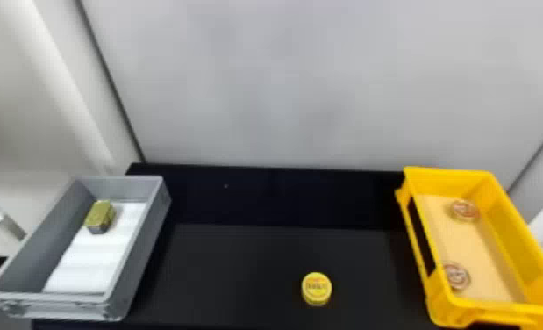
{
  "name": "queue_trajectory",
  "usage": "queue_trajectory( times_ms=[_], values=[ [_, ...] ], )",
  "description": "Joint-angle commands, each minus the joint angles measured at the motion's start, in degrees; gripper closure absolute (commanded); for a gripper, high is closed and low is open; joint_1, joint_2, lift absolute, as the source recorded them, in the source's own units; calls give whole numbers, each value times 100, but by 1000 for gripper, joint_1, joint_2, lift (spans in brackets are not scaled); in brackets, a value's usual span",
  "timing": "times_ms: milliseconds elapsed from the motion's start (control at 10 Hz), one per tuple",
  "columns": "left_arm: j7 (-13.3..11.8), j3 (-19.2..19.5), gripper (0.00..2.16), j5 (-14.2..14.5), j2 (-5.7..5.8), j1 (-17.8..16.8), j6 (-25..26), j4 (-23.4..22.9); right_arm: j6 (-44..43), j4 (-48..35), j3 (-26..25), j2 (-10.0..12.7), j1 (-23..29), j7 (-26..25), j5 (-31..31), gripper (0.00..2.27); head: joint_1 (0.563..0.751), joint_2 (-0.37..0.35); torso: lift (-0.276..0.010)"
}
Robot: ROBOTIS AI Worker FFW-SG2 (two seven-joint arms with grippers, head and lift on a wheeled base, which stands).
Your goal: Pick up the round yellow can and place it in the yellow rectangular box
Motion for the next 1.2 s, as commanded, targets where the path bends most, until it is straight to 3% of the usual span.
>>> queue_trajectory(
  times_ms=[0,700,1100],
  values=[
    [1,8,131,-9,-9,-8,-18,3,-5,7,7,0,-8,0,0,73,694,54,-3],
    [1,17,130,-26,-18,-8,-18,12,83,16,16,9,-26,0,-18,73,694,54,-3],
    [-8,-10,131,-26,-44,0,-1,30,2378,473,-758,624,-360,176,-1318,75,694,54,-3]
  ],
)
